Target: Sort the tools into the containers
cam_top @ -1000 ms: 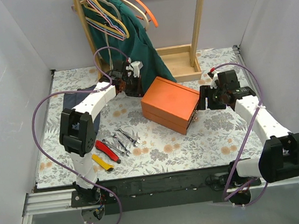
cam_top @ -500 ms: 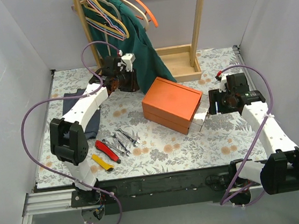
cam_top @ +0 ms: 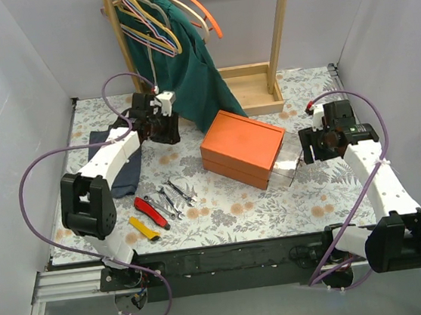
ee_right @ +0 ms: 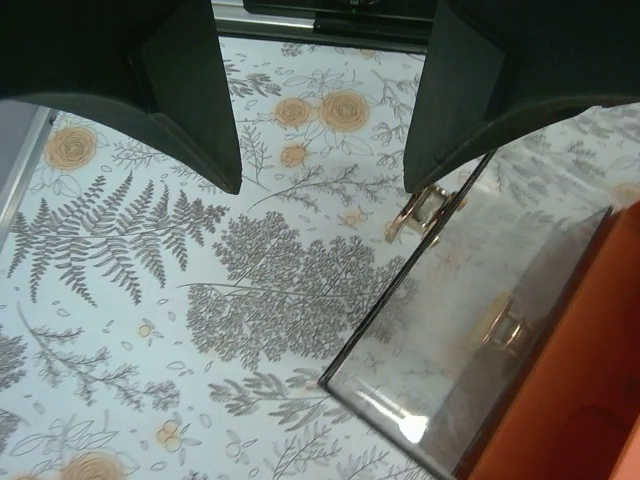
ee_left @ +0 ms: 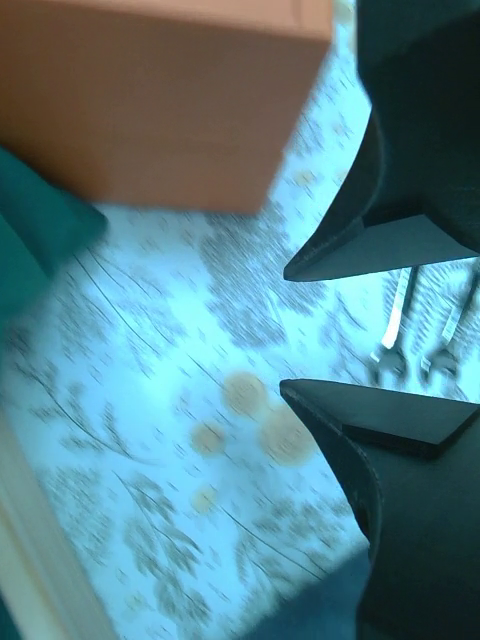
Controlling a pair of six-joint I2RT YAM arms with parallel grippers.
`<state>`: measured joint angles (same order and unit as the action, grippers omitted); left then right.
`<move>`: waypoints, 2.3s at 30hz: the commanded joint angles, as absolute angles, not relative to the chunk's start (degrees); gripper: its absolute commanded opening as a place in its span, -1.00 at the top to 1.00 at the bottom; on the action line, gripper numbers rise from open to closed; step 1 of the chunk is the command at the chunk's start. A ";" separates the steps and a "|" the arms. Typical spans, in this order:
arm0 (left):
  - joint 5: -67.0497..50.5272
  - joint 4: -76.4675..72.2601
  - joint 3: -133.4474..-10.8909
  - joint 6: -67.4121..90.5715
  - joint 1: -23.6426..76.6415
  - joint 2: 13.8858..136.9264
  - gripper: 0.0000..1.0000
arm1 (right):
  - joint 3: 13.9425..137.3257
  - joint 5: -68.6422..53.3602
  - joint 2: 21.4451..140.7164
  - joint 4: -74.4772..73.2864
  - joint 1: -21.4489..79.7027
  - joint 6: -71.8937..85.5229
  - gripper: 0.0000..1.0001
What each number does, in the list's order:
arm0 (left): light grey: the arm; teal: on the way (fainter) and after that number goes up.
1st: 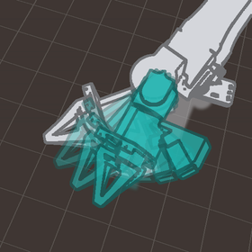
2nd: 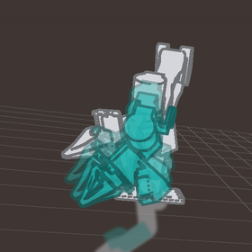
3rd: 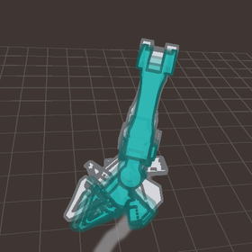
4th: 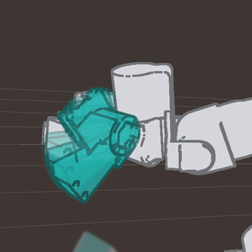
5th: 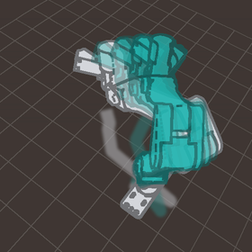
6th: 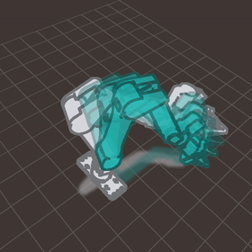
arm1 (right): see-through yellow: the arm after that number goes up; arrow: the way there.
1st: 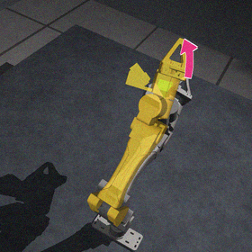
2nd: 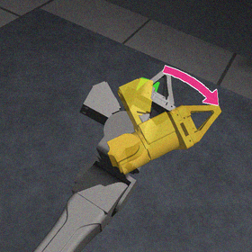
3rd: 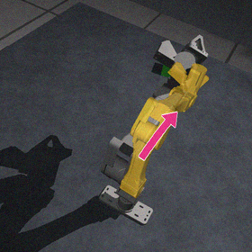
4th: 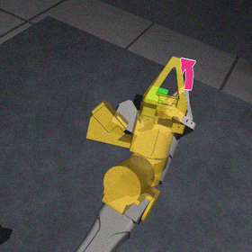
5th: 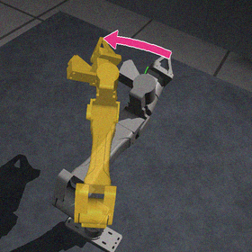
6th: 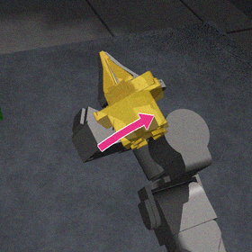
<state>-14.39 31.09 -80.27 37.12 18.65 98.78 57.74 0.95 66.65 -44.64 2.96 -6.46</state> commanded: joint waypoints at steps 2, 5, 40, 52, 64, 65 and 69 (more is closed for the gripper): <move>-22.97 37.93 -75.41 17.81 11.00 90.62 0.14 | 63.10 -7.02 62.76 -50.45 2.55 -10.28 -0.53; -35.71 53.95 -76.11 -8.79 4.15 90.09 0.14 | 65.91 -12.56 60.56 -50.63 2.64 -12.91 -0.56; -24.61 58.44 -42.37 -72.16 8.79 79.10 0.14 | 64.69 -12.83 58.80 -45.09 2.55 -14.59 -0.61; -20.30 59.85 -35.77 -75.85 9.49 76.73 0.16 | 63.98 -12.66 58.62 -44.65 2.55 -14.50 -0.61; -16.61 64.06 -35.77 -75.23 12.13 81.56 0.11 | 65.04 -13.62 60.29 -44.21 2.55 -14.06 -0.59; -16.44 64.07 -36.29 -75.15 12.22 82.95 0.12 | 64.95 -13.80 60.21 -44.21 2.55 -13.89 -0.58; -17.05 62.14 -39.18 -71.73 12.48 85.77 0.54 | 64.69 -13.71 60.21 -43.95 2.55 -13.71 -0.57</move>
